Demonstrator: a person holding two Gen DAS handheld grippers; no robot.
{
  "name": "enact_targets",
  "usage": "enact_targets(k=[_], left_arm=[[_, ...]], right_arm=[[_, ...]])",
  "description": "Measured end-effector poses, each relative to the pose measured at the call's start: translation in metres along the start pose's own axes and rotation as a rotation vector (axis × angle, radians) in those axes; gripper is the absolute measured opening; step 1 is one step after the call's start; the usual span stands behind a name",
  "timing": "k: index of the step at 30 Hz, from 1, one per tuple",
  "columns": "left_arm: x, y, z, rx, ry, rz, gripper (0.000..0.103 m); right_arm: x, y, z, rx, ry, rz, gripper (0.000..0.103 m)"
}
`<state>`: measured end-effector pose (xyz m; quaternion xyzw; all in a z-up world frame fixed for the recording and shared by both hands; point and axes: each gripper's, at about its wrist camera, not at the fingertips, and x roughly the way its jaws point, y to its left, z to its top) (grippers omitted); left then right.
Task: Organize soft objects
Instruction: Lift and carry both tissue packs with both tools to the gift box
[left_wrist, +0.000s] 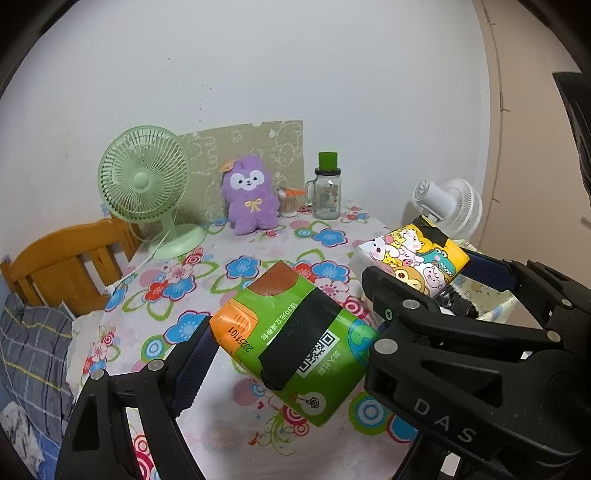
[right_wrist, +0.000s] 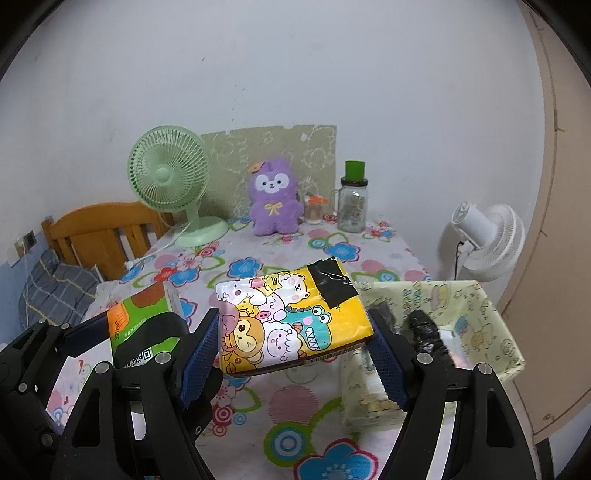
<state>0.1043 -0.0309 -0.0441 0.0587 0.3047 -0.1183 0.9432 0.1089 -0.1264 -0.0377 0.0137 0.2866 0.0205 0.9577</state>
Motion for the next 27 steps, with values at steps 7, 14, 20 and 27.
enact_targets(k=[7, 14, 20, 27], left_arm=[[-0.006, -0.011, 0.01, 0.011, -0.021, -0.014, 0.088], [-0.007, -0.023, 0.021, 0.024, -0.036, -0.02, 0.088], [-0.005, -0.034, 0.029, 0.033, -0.044, -0.035, 0.088], [0.003, -0.048, 0.037, 0.037, -0.041, -0.045, 0.088]], right_arm=[[-0.01, -0.013, 0.009, 0.009, -0.02, -0.016, 0.078], [-0.012, -0.026, 0.017, 0.019, -0.032, -0.031, 0.078], [-0.014, -0.039, 0.023, 0.019, -0.039, -0.041, 0.078], [-0.01, -0.055, 0.024, 0.02, -0.04, -0.057, 0.078]])
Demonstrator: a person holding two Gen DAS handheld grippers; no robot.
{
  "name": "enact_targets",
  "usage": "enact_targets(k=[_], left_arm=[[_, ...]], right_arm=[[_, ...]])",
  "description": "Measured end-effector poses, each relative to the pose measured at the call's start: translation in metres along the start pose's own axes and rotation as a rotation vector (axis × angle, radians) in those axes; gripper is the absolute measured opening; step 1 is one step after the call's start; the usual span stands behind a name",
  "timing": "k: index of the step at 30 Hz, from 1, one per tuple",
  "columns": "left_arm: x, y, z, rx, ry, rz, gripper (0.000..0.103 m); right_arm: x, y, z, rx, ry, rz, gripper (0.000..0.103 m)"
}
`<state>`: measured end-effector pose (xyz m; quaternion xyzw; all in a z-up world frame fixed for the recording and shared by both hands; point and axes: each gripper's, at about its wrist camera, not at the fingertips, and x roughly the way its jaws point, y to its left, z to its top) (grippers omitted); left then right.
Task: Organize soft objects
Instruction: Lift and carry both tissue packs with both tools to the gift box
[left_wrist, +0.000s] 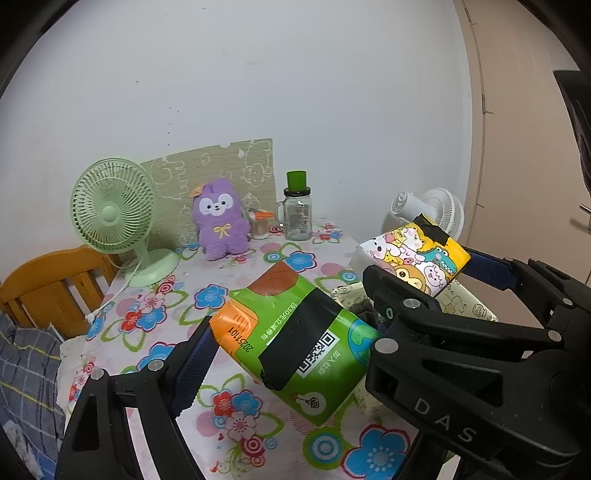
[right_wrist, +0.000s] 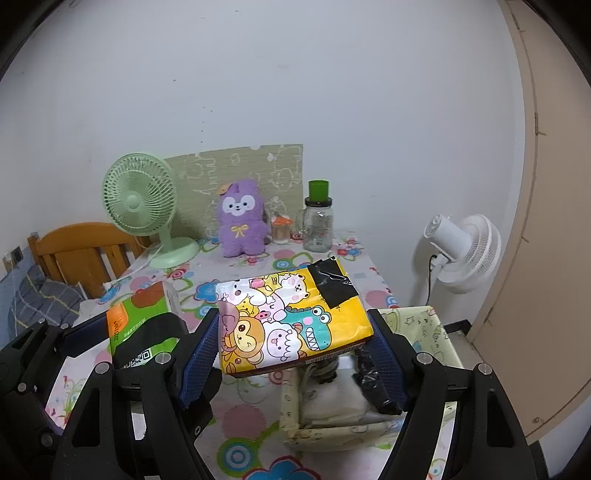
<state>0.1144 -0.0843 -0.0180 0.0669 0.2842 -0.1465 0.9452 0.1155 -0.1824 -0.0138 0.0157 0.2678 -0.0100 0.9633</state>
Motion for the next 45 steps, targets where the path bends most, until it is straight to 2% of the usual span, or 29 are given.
enact_targets(k=[19, 45], left_arm=[[0.035, -0.035, 0.006, 0.025, 0.04, -0.058, 0.088], [0.103, -0.069, 0.003, 0.049, 0.157, -0.116, 0.088]], right_arm=[[0.023, -0.05, -0.009, 0.029, 0.026, -0.009, 0.078], [0.07, -0.099, -0.028, 0.091, 0.119, -0.046, 0.078]])
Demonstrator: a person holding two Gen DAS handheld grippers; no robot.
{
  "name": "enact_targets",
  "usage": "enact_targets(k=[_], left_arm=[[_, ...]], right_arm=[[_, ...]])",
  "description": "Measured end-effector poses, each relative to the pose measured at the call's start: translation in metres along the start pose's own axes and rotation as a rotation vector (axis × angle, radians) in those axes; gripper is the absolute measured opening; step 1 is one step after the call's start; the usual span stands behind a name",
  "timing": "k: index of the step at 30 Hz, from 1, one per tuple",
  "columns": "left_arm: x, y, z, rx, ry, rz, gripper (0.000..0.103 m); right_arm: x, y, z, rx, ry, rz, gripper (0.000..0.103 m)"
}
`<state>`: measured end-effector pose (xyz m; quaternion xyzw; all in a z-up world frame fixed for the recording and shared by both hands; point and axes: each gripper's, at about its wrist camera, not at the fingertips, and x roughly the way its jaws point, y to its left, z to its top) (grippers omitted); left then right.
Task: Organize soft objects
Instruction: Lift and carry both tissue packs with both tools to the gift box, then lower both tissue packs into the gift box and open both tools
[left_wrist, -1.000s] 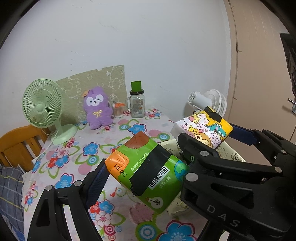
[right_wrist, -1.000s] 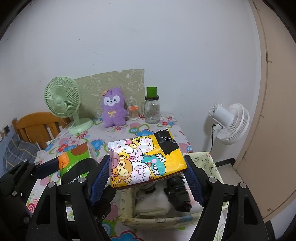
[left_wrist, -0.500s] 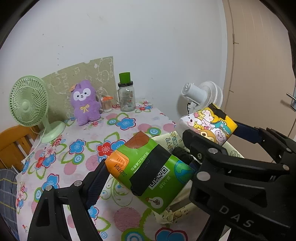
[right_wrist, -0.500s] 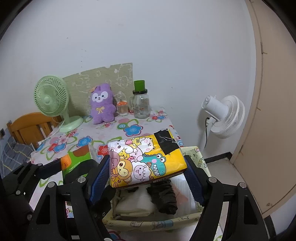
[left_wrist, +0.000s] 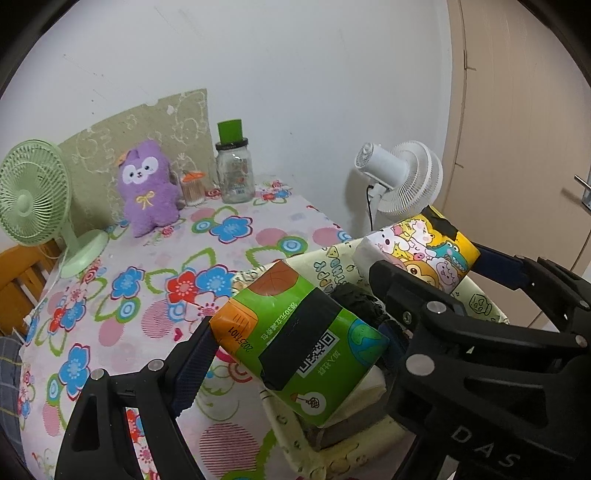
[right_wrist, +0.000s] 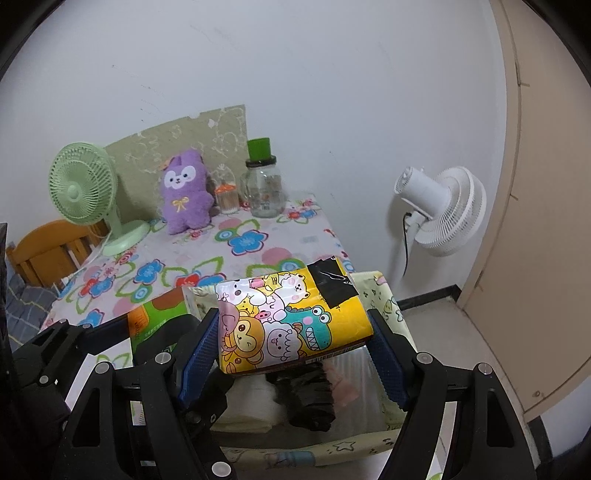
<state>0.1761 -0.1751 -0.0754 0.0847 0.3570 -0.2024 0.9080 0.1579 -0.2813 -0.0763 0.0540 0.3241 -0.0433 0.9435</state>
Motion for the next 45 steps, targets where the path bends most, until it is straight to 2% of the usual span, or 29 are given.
enact_targets(k=[8, 18, 32, 37, 45], left_arm=[[0.022, -0.008, 0.001, 0.006, 0.035, -0.011, 0.089], [0.033, -0.01, 0.005, -0.003, 0.051, -0.021, 0.103], [0.026, -0.019, 0.002, 0.054, 0.047, -0.036, 0.103], [0.02, -0.019, 0.0, 0.056, 0.046, -0.019, 0.103], [0.007, -0.015, -0.004, 0.057, 0.034, -0.015, 0.103]], right_arm=[[0.015, -0.009, -0.003, 0.01, 0.03, -0.007, 0.078], [0.021, -0.022, -0.001, 0.045, 0.037, -0.017, 0.079], [0.017, -0.018, -0.001, 0.034, 0.035, 0.024, 0.081], [0.012, -0.016, -0.003, 0.036, 0.036, 0.022, 0.091], [0.001, -0.011, -0.007, 0.036, 0.028, 0.02, 0.093]])
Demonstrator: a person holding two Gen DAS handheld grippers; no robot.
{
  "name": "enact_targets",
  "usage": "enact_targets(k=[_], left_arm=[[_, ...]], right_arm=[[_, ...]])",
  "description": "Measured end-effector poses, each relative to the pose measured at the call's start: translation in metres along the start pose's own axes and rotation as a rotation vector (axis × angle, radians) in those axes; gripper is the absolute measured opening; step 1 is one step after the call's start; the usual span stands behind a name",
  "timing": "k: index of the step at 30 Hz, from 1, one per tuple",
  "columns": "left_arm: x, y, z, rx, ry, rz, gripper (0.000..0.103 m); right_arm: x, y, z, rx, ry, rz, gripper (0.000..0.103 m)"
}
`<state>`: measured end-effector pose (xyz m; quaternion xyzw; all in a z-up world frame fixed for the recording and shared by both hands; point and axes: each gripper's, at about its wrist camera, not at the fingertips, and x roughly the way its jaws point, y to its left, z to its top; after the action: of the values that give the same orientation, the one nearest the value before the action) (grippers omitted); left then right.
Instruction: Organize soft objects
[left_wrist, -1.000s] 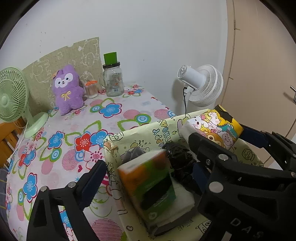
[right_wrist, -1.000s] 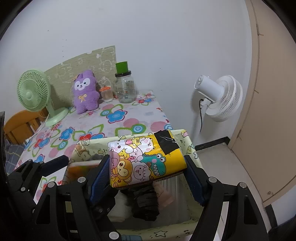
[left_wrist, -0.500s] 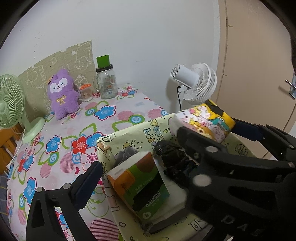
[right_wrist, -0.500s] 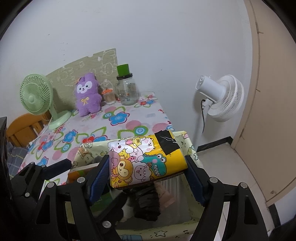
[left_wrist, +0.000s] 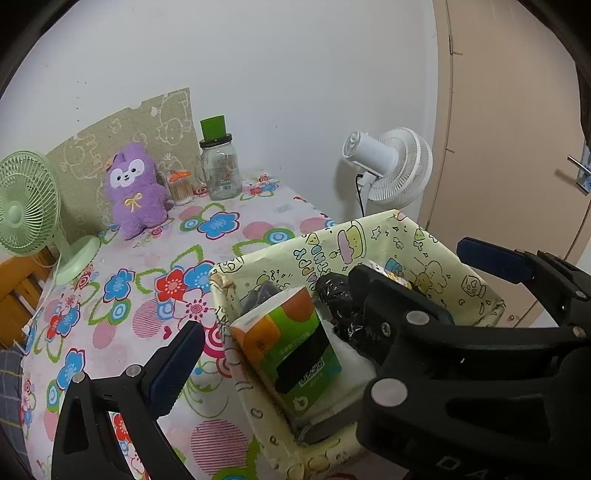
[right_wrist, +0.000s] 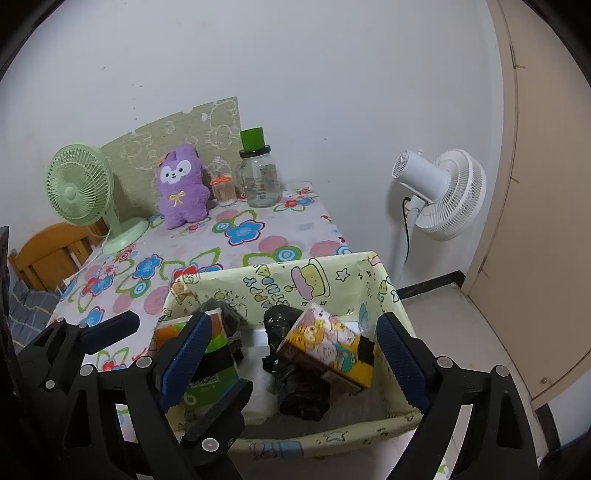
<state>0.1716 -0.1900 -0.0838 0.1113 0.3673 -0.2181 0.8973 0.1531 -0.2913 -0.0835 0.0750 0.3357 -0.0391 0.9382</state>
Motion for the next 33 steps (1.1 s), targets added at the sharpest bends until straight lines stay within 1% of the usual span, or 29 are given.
enact_targets(k=[7, 17, 33], left_arm=[[-0.013, 0.003, -0.004, 0.001, -0.016, 0.005, 0.103], [-0.032, 0.017, -0.013, -0.023, -0.031, 0.036, 0.103], [-0.07, 0.047, -0.03, -0.065, -0.067, 0.084, 0.103]], right_arm=[[-0.013, 0.012, -0.003, -0.036, -0.033, -0.018, 0.093], [-0.029, 0.028, -0.01, -0.044, -0.05, -0.007, 0.093], [-0.052, 0.066, -0.018, -0.077, -0.082, 0.025, 0.093]])
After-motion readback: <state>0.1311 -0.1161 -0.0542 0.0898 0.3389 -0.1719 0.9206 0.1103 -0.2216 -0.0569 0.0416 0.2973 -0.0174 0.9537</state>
